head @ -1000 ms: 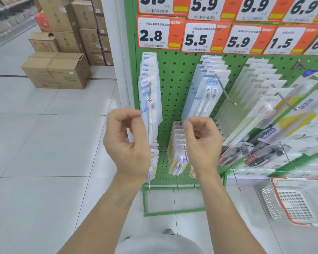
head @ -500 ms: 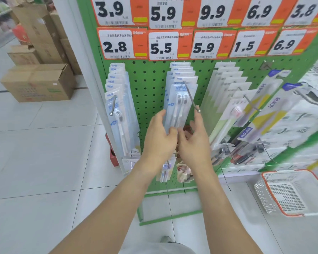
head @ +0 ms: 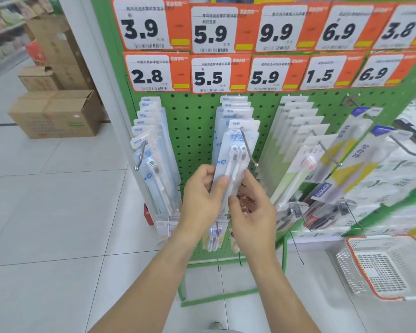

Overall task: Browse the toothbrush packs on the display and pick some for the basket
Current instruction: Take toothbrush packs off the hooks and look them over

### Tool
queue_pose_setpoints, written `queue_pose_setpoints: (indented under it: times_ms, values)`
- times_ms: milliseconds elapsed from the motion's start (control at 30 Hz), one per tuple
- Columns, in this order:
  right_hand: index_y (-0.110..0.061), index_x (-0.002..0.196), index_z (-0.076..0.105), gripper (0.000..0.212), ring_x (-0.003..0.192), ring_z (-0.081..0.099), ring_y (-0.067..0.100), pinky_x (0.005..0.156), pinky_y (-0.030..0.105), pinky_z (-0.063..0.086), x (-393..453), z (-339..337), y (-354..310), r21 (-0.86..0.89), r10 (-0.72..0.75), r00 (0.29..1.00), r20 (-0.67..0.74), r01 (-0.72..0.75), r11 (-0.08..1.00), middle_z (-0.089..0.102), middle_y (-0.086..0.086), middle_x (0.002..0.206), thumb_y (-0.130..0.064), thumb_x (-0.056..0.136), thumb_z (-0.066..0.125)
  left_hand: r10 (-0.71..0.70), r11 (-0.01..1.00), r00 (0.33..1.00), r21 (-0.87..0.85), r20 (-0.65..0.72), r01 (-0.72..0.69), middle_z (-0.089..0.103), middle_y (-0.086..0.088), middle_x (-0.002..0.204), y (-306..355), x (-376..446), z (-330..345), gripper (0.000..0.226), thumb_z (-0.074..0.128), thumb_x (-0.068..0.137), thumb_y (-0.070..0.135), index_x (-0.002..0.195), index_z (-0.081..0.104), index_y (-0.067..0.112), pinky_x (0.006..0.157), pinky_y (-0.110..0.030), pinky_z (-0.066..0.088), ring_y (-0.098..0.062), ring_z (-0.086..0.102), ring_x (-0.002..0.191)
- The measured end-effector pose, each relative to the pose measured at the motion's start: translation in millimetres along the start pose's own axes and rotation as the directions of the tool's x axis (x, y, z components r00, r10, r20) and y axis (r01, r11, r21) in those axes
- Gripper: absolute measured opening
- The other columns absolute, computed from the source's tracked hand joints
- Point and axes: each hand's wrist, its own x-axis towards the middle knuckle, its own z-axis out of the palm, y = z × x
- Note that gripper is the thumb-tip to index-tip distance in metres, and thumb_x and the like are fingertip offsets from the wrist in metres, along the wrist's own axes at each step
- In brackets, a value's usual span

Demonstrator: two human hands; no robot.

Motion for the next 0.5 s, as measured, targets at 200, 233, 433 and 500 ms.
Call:
queue_pose_setpoints:
  times_ms: [200,233,433,500]
  values:
    - [-0.025,0.133,0.062,0.043,0.117,0.065,0.018,0.099,0.045,0.053,-20,-5,-5,0.068,-0.062,0.987,-0.147,0.073,0.995,0.068,-0.009,0.126,-0.013,0.093,0.072,-0.001,0.986,0.999,-0.167,0.048,0.009,0.079,-0.003,0.097,1,-18,-3,0.013,0.062,0.098,0.005,0.111,0.064,0.007,0.086,-0.043,0.059,-0.022,0.075,0.092]
    - [-0.024,0.129,0.063,0.042,0.113,0.066,0.019,0.097,0.044,0.054,-23,-6,-7,0.101,-0.062,0.984,-0.166,0.079,0.992,0.069,-0.007,0.122,-0.012,0.091,0.074,-0.003,0.982,0.998,-0.191,0.059,0.015,0.078,-0.004,0.098,1,-22,-4,0.014,0.063,0.097,0.004,0.111,0.064,0.006,0.087,-0.042,0.059,-0.024,0.075,0.093]
    - [-0.030,0.115,0.065,0.038,0.099,0.068,0.023,0.085,0.050,0.056,-35,-11,-7,0.225,-0.010,0.976,-0.218,0.060,0.972,0.070,-0.001,0.108,-0.014,0.084,0.081,0.015,0.967,0.994,-0.256,0.104,0.012,0.078,-0.005,0.099,2,-44,-6,0.014,0.065,0.094,0.001,0.107,0.065,0.006,0.084,-0.033,0.060,-0.023,0.075,0.094]
    - [-0.030,0.113,0.065,0.037,0.096,0.068,0.020,0.081,0.041,0.055,-40,-11,-10,0.249,-0.007,0.975,-0.221,0.063,0.966,0.070,-0.002,0.106,-0.017,0.082,0.080,0.022,0.966,0.994,-0.260,0.106,0.006,0.078,-0.004,0.099,3,-49,-9,0.015,0.065,0.094,0.000,0.105,0.066,0.010,0.083,-0.031,0.059,-0.021,0.075,0.093]
